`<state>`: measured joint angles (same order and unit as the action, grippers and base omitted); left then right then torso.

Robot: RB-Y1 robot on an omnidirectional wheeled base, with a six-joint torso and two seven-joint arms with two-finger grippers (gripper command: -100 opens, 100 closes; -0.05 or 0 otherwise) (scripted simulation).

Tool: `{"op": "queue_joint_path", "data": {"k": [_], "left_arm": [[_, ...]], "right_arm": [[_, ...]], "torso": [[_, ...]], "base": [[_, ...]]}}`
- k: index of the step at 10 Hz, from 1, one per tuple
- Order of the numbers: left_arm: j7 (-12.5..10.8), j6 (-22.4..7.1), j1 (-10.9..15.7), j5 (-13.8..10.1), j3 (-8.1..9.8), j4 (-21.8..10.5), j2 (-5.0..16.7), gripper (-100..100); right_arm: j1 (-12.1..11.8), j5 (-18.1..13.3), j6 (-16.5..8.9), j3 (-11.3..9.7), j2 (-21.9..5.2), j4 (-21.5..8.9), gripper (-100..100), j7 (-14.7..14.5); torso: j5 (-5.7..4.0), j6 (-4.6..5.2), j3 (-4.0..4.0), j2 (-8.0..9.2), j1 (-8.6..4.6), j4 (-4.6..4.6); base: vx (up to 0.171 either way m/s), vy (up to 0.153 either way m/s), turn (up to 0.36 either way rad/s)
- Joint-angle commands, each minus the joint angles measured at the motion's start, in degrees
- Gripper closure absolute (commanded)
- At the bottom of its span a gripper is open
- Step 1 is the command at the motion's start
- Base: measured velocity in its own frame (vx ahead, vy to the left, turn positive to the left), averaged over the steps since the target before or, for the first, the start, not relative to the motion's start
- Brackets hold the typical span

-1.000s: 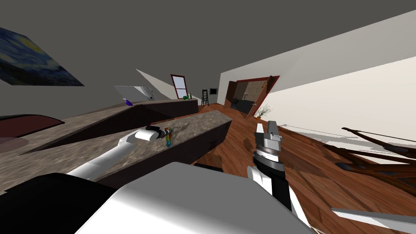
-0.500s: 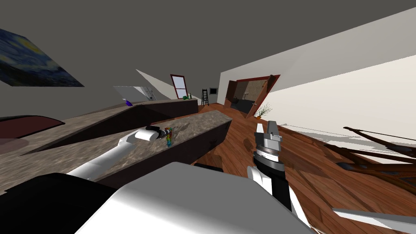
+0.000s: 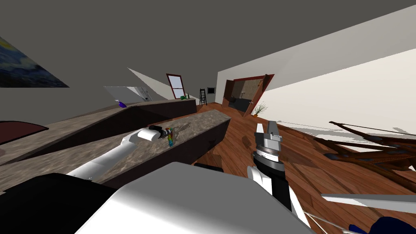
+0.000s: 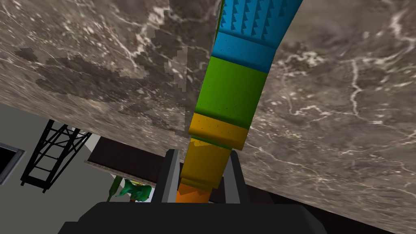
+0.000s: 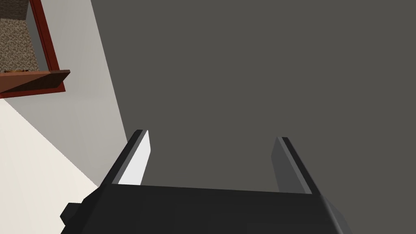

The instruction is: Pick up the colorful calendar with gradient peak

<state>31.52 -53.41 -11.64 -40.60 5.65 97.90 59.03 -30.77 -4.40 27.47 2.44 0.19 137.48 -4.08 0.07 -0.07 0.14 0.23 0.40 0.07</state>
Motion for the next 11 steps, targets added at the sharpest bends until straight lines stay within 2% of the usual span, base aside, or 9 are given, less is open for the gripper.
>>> {"op": "queue_joint_path", "data": {"k": [1,2,3,4,5,6,7,8,11], "left_arm": [[-2.9,-2.0,0.1,2.0,-0.97,2.1,0.2,100],[-4.5,-2.0,0.1,2.0,-0.97,2.1,0.2,100],[-6.2,-3.7,0.3,3.8,-1.85,4.1,0.4,100],[-7.7,-3.7,0.3,3.8,-1.85,4.1,0.4,100],[-9.4,-5.4,0.4,5.6,-2.74,6.0,0.5,100],[-11.0,-5.4,0.4,5.6,-2.74,6.0,0.5,100],[-12.7,-7.1,0.6,7.3,-3.62,7.9,0.7,100],[-14.3,-7.1,0.6,7.3,-3.62,7.9,0.7,100],[-19.3,-10.5,1.0,10.9,-5.39,11.7,1.0,100]], "right_arm": [[0.0,0.0,0.0,0.0,0.0,0.0,0,0.0],[0.0,0.0,0.0,0.0,0.0,0.0,0,0.0],[0.0,0.0,0.0,0.0,0.0,0.0,0,0.0],[0.0,0.0,0.0,0.0,0.0,0.0,0,0.0],[0.0,0.0,0.0,0.0,0.0,0.0,0,0.0],[0.0,0.0,0.0,0.0,0.0,0.0,0,0.0],[0.0,0.0,0.0,0.0,0.0,0.0,0,0.0],[0.0,0.0,0.0,0.0,0.0,0.0,0,0.0],[0.0,0.0,0.0,0.0,0.0,0.0,0,0.0]], "torso": [[0.00,0.00,0.00,0.00,0.00,0.00],[-0.03,0.04,0.02,0.04,-0.08,0.01],[-0.04,0.01,0.02,0.03,-0.14,0.01],[-0.04,0.07,0.02,0.02,-0.11,0.02],[-0.05,0.02,0.02,0.01,-0.15,0.02],[-0.07,0.06,0.02,0.01,-0.15,0.03],[-0.07,0.01,0.02,0.00,-0.20,0.03],[-0.08,0.06,0.04,0.05,-0.22,0.04],[-0.08,-0.02,0.05,0.04,-0.17,0.06]], "base": [[-0.063,0.070,-0.076],[-0.054,0.056,-0.057],[-0.057,0.075,-0.108],[-0.050,0.063,-0.084],[-0.050,0.070,-0.099],[-0.045,0.052,-0.072],[-0.064,0.053,-0.124],[-0.055,0.060,-0.079],[-0.057,0.069,-0.096]]}}
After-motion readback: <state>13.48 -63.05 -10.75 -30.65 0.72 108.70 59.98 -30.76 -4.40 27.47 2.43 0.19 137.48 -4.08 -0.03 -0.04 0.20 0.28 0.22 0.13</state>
